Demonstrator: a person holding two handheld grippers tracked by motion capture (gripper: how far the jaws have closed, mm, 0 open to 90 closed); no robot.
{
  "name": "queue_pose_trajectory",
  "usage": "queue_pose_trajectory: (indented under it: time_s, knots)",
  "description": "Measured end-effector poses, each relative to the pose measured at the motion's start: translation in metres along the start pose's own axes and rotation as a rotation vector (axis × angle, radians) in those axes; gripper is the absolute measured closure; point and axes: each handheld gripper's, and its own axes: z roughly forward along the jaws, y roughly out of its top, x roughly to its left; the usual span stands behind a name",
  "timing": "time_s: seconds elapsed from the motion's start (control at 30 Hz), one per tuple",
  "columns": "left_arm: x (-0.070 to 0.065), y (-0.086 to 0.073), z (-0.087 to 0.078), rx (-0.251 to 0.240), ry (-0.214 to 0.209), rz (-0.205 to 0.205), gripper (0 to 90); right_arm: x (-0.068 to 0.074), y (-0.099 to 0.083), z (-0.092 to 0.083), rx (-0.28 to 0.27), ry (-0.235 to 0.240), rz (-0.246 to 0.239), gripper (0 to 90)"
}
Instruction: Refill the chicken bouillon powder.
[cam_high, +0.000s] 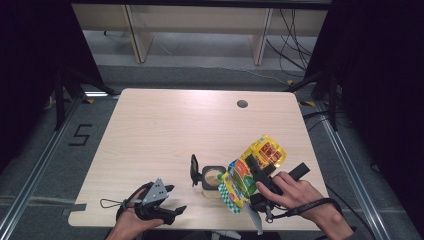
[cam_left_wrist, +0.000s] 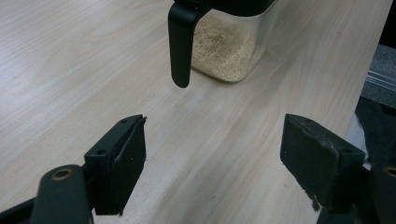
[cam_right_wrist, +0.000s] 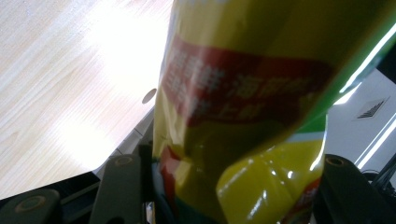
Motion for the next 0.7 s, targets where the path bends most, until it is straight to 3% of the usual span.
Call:
queue_pose_trajectory:
  time_s: [0.2, 0.23, 0.3, 0.7]
  knots:
    - [0.0001, 0.0001, 0.0, 0.001, 0.004, 0.005, 22.1, 0.0002, 0.0006, 0.0008, -0.008, 0.015, 0.002, 49.1]
    - [0.0001, 0.0001, 0.0, 0.001, 0.003, 0.005, 22.1, -0.0022, -0.0003, 0.0023, -0.023, 0.01, -0.043, 49.1]
    - [0.0001, 0.0003, -0.0001, 0.003, 0.004, 0.004, 22.1, -0.0029, 0.0003, 0.0025, -0.024, 0.002, -0.058, 49.1]
    - [0.0001, 0.0002, -0.0001, 0.003, 0.004, 0.004, 22.1, -0.0017, 0.0008, 0.0033, -0.022, 0.002, -0.048, 49.8]
